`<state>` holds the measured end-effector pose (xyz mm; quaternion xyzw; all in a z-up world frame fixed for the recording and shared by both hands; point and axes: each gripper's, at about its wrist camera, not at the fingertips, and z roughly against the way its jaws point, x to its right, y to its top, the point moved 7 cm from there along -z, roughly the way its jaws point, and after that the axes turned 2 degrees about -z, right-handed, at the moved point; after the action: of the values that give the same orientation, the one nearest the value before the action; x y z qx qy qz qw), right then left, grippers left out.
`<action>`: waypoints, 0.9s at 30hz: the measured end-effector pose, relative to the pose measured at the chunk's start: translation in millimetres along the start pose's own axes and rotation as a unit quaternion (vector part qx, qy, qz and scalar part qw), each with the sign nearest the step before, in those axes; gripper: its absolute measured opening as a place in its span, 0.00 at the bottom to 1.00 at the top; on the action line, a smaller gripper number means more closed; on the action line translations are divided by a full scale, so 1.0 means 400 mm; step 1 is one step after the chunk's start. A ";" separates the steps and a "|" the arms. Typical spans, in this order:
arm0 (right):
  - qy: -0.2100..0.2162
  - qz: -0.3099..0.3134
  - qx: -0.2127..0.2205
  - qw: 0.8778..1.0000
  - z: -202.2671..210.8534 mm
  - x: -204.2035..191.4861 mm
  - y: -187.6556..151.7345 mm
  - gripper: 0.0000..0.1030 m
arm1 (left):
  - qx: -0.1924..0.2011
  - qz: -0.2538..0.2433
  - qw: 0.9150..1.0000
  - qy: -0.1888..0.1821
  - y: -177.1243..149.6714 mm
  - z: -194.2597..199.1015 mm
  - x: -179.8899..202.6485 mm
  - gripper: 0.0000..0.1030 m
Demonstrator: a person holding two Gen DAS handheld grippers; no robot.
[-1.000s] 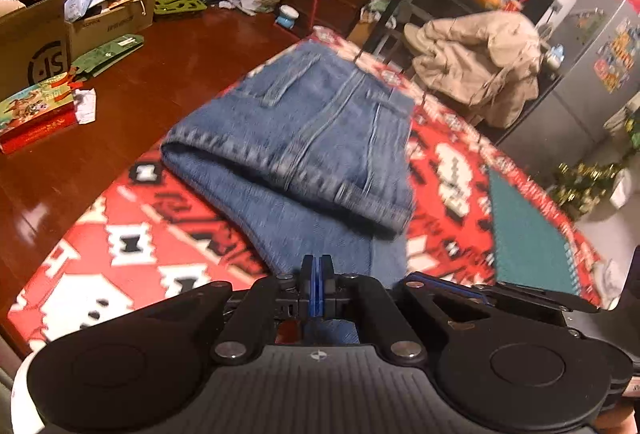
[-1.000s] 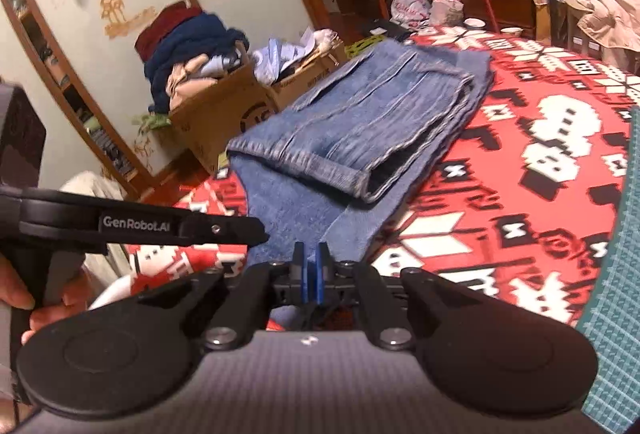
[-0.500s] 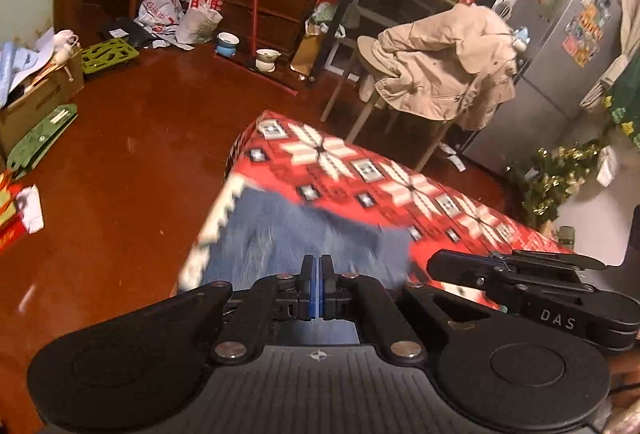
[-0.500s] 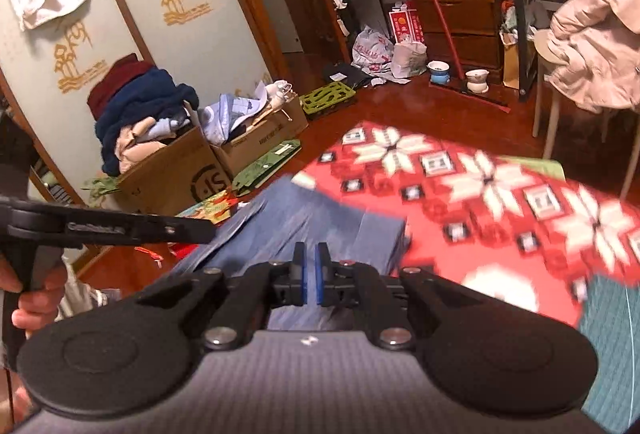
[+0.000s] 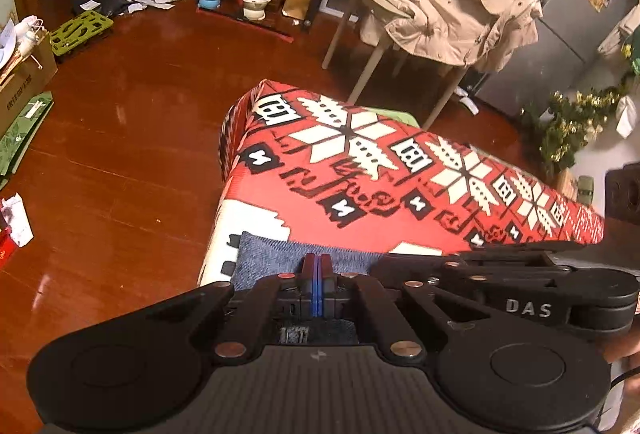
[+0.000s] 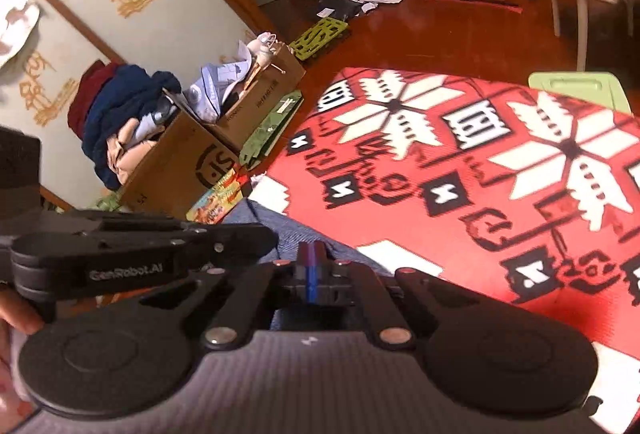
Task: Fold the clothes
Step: 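Lower the shorts onto the blanket beside the mat with both grippers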
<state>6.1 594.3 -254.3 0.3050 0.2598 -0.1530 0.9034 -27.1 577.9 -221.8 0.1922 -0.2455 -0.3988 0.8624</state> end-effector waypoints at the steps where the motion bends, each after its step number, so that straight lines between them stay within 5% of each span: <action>1: -0.003 0.000 0.000 1.000 0.005 0.012 -0.003 0.00 | 0.002 0.008 1.000 -0.003 0.005 -0.003 -0.003 0.01; 12: -0.011 -0.014 0.022 1.000 0.101 0.056 0.001 0.00 | 0.036 0.066 0.997 -0.036 0.057 0.022 0.007 0.01; 17: 0.003 -0.002 0.034 0.999 0.149 0.023 0.020 0.00 | 0.036 0.028 0.999 -0.016 0.076 0.100 0.006 0.01; 27: 0.006 -0.010 0.002 1.000 -0.022 -0.057 -0.015 0.00 | 0.003 0.037 0.999 -0.006 0.006 0.051 -0.061 0.00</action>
<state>-18.6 598.0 -250.3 0.3056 0.2683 -0.1607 0.8993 -51.0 595.5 -210.9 0.1838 -0.2586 -0.3669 0.8745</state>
